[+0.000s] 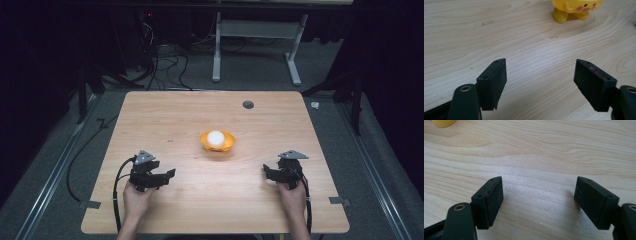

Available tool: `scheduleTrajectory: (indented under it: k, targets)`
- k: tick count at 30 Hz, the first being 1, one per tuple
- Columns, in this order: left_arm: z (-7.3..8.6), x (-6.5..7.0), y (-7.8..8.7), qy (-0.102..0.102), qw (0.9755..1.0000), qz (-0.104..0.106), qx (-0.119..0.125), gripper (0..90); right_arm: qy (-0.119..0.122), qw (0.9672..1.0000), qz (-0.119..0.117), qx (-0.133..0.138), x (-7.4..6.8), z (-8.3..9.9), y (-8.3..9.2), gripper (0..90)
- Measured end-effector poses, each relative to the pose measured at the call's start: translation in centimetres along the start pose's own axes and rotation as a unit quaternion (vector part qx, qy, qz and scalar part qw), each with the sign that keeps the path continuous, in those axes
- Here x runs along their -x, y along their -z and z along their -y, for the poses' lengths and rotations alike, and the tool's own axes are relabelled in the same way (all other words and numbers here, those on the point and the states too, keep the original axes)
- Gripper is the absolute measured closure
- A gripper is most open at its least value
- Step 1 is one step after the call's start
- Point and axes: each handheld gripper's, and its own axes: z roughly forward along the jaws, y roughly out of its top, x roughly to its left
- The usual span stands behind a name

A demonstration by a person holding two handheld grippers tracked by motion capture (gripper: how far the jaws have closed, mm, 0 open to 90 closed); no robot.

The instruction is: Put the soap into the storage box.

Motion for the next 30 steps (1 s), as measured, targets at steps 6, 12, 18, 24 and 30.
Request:
scheduleTrajectory:
  k: [6,12,18,24,30]
  targets:
    - [0.3,0.2,-0.5,-0.009,0.9998,-0.016,-0.006,26.9,0.0,1.0,0.0,0.0,0.0,0.0,0.0,24.2]
    - [0.6,0.3,-1.1,-0.019,0.9992,-0.033,-0.009,26.9,0.0,1.0,0.0,0.0,0.0,0.0,0.0,24.2]
    - [0.8,0.4,-1.5,-0.022,0.999,-0.037,-0.01,26.8,0.0,1.0,0.0,0.0,0.0,0.0,0.0,24.2]
    - [1.1,0.6,-2.1,-0.033,0.9982,-0.049,-0.012,26.8,0.0,1.0,0.0,0.0,0.0,0.0,0.0,24.2]
    - [1.5,0.6,-2.5,-0.031,0.9981,-0.052,-0.011,26.9,0.0,1.0,0.0,0.0,0.0,0.0,0.0,24.2]
